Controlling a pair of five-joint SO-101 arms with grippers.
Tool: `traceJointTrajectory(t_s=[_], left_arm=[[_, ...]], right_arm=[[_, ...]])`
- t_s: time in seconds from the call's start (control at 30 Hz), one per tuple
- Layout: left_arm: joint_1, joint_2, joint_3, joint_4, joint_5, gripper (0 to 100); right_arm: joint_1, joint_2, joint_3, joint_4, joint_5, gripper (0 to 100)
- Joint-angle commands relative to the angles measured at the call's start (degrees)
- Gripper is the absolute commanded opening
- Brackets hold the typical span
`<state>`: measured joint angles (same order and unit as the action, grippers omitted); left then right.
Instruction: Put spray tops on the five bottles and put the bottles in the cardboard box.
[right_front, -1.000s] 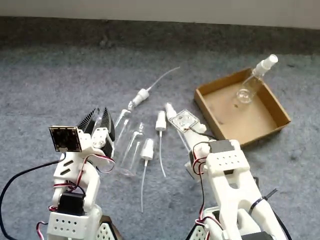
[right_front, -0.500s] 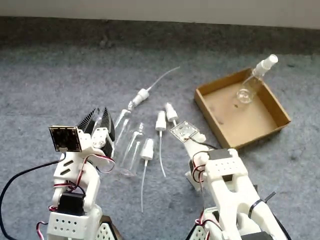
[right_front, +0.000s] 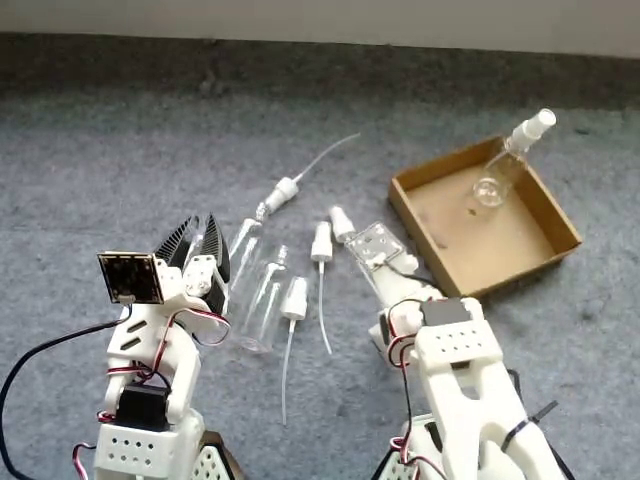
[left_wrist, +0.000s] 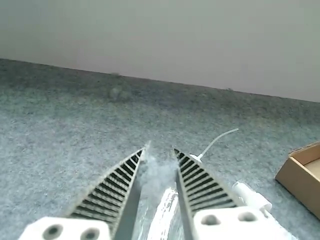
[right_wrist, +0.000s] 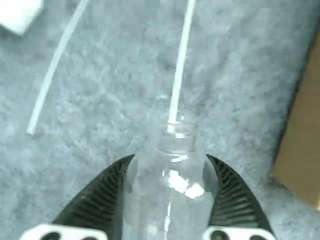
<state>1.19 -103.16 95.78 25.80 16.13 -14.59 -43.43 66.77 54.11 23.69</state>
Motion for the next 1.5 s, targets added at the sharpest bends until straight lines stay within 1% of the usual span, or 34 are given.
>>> traceJointTrajectory(t_s=[0.0, 0.13, 0.27, 0.4, 0.53, 0.63, 0.7, 0.77, 0.93, 1.03, 1.17, 1.3, 1.47], left_arm=[[1.1, -1.1, 0.6, -1.0, -0.7, 6], [1.6, -1.1, 0.6, -1.0, -0.7, 6], [4.8, -1.1, 0.4, -0.4, -0.9, 6], [6.4, -1.1, -2.9, 6.8, -6.4, 5], [6.6, -0.9, -9.5, 16.3, -6.7, 5], [6.5, -0.7, -16.1, 23.7, -6.8, 6], [6.7, -0.7, -19.6, 27.3, -9.2, 6], [6.7, -0.7, -22.4, 29.4, -11.9, 5], [6.7, 0.3, -25.5, 30.5, -12.3, 5], [6.7, 6.5, -28.2, 30.5, -14.5, 5], [7.4, 20.0, -35.1, 30.5, -15.1, 5], [13.4, 32.0, -42.9, 30.5, -15.2, 5], [21.8, 45.2, -50.4, 30.5, -15.2, 6]], right_arm=[[-0.7, -9.4, -3.9, -0.7, -6.7, 11.7], [-0.9, -19.2, -3.9, -1.1, -14.5, 11.7], [-1.0, -26.6, -3.4, -1.2, -21.8, 11.7], [-0.7, -31.0, -3.0, -0.9, -27.6, 11.7], [-0.8, -33.9, 0.9, -1.4, -28.0, 11.7], [-0.6, -36.5, 4.8, -4.1, -28.0, 11.7], [-0.6, -38.7, 8.0, -6.3, -28.0, 11.7], [-0.6, -41.4, 11.0, -8.0, -28.2, 11.7], [-0.6, -49.5, 16.9, -9.3, -28.2, 11.7], [-0.6, -54.8, 19.9, -9.2, -28.3, 11.7], [0.0, -61.6, 23.3, -8.9, -28.3, 11.7], [3.6, -61.8, 24.4, -9.2, -28.5, 11.7], [4.4, -61.8, 24.7, -9.2, -28.5, 11.7]])
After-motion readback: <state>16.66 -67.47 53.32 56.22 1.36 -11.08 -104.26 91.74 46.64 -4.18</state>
